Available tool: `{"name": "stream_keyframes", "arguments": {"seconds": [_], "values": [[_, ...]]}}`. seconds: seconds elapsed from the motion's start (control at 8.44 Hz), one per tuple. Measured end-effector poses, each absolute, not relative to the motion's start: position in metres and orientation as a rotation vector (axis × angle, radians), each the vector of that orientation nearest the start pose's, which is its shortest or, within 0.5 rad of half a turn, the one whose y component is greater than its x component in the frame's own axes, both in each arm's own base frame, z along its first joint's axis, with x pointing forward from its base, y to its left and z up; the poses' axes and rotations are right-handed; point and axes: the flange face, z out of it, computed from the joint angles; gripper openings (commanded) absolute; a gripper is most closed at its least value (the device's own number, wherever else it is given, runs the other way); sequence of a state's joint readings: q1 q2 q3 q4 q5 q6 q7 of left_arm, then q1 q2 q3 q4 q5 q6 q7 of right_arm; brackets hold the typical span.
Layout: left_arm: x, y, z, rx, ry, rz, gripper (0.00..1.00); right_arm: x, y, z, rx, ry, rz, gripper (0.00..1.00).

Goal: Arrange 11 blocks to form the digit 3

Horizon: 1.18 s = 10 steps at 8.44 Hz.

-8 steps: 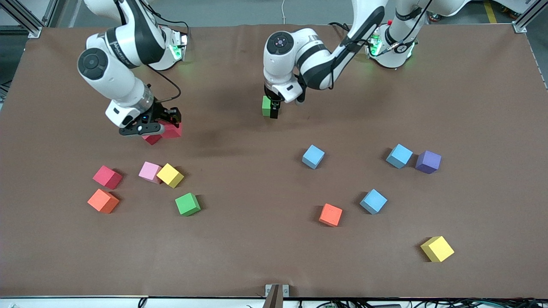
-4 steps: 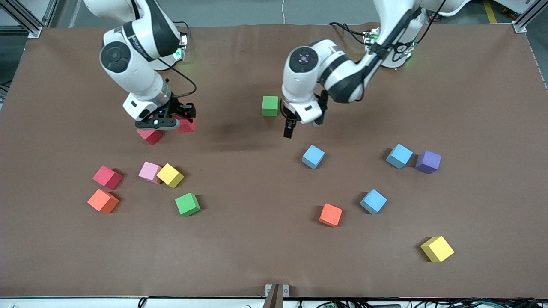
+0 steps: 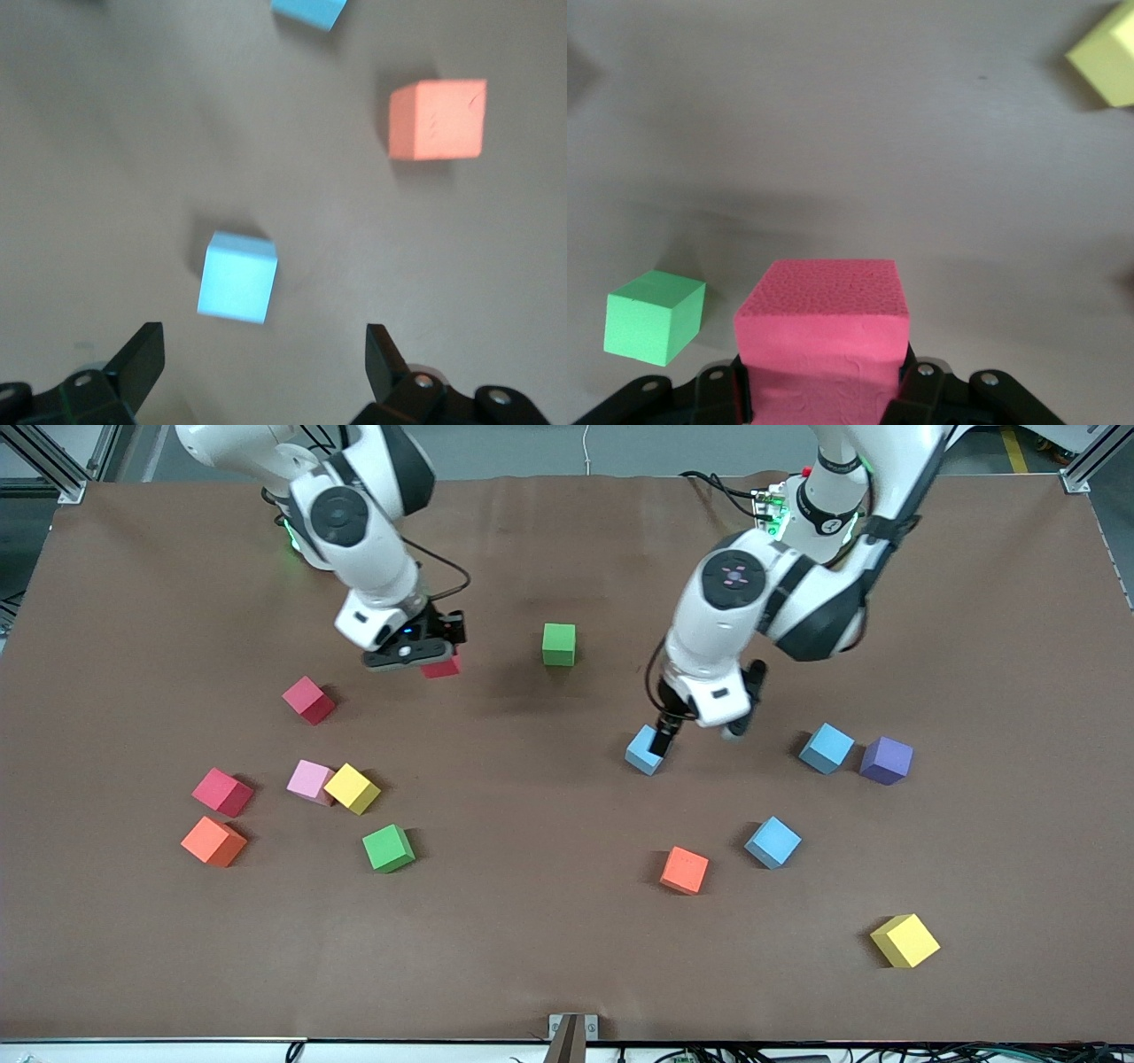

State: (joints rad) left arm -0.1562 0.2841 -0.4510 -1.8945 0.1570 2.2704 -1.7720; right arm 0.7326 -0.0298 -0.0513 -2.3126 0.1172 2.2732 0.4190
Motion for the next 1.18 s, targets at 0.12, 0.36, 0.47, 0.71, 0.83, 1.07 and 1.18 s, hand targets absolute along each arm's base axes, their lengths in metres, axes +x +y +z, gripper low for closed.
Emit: {"name": "stream_keyframes", "arguments": {"seconds": [0.12, 0.36, 0.47, 0.71, 0.83, 1.07, 1.18], "values": [[0.541, -0.310, 0.387, -2.810, -1.606, -0.104, 1.00, 0.386, 0.341, 0.342, -3.056, -0.366, 0.095, 0.14], [0.569, -0.244, 0.393, -2.887, -1.383, -0.125, 1.00, 0.388, 0.369, 0.317, -3.045, -0.513, 0.080, 0.14], [0.583, -0.208, 0.393, -2.931, -1.262, -0.132, 1.00, 0.388, 0.378, 0.308, -3.032, -0.554, 0.047, 0.14], [0.600, -0.145, 0.389, -3.010, -0.987, -0.130, 1.00, 0.376, 0.396, 0.293, -3.016, -0.621, 0.018, 0.14], [0.603, -0.120, 0.383, -3.041, -0.830, -0.108, 1.00, 0.375, 0.399, 0.292, -3.008, -0.636, 0.000, 0.17], [0.603, -0.072, 0.367, -3.092, -0.497, -0.047, 1.00, 0.381, 0.396, 0.293, -2.920, -0.982, -0.031, 0.17], [0.603, -0.053, 0.360, -3.109, -0.344, -0.017, 1.00, 0.386, 0.391, 0.291, -2.892, -1.071, -0.032, 0.17]]}}
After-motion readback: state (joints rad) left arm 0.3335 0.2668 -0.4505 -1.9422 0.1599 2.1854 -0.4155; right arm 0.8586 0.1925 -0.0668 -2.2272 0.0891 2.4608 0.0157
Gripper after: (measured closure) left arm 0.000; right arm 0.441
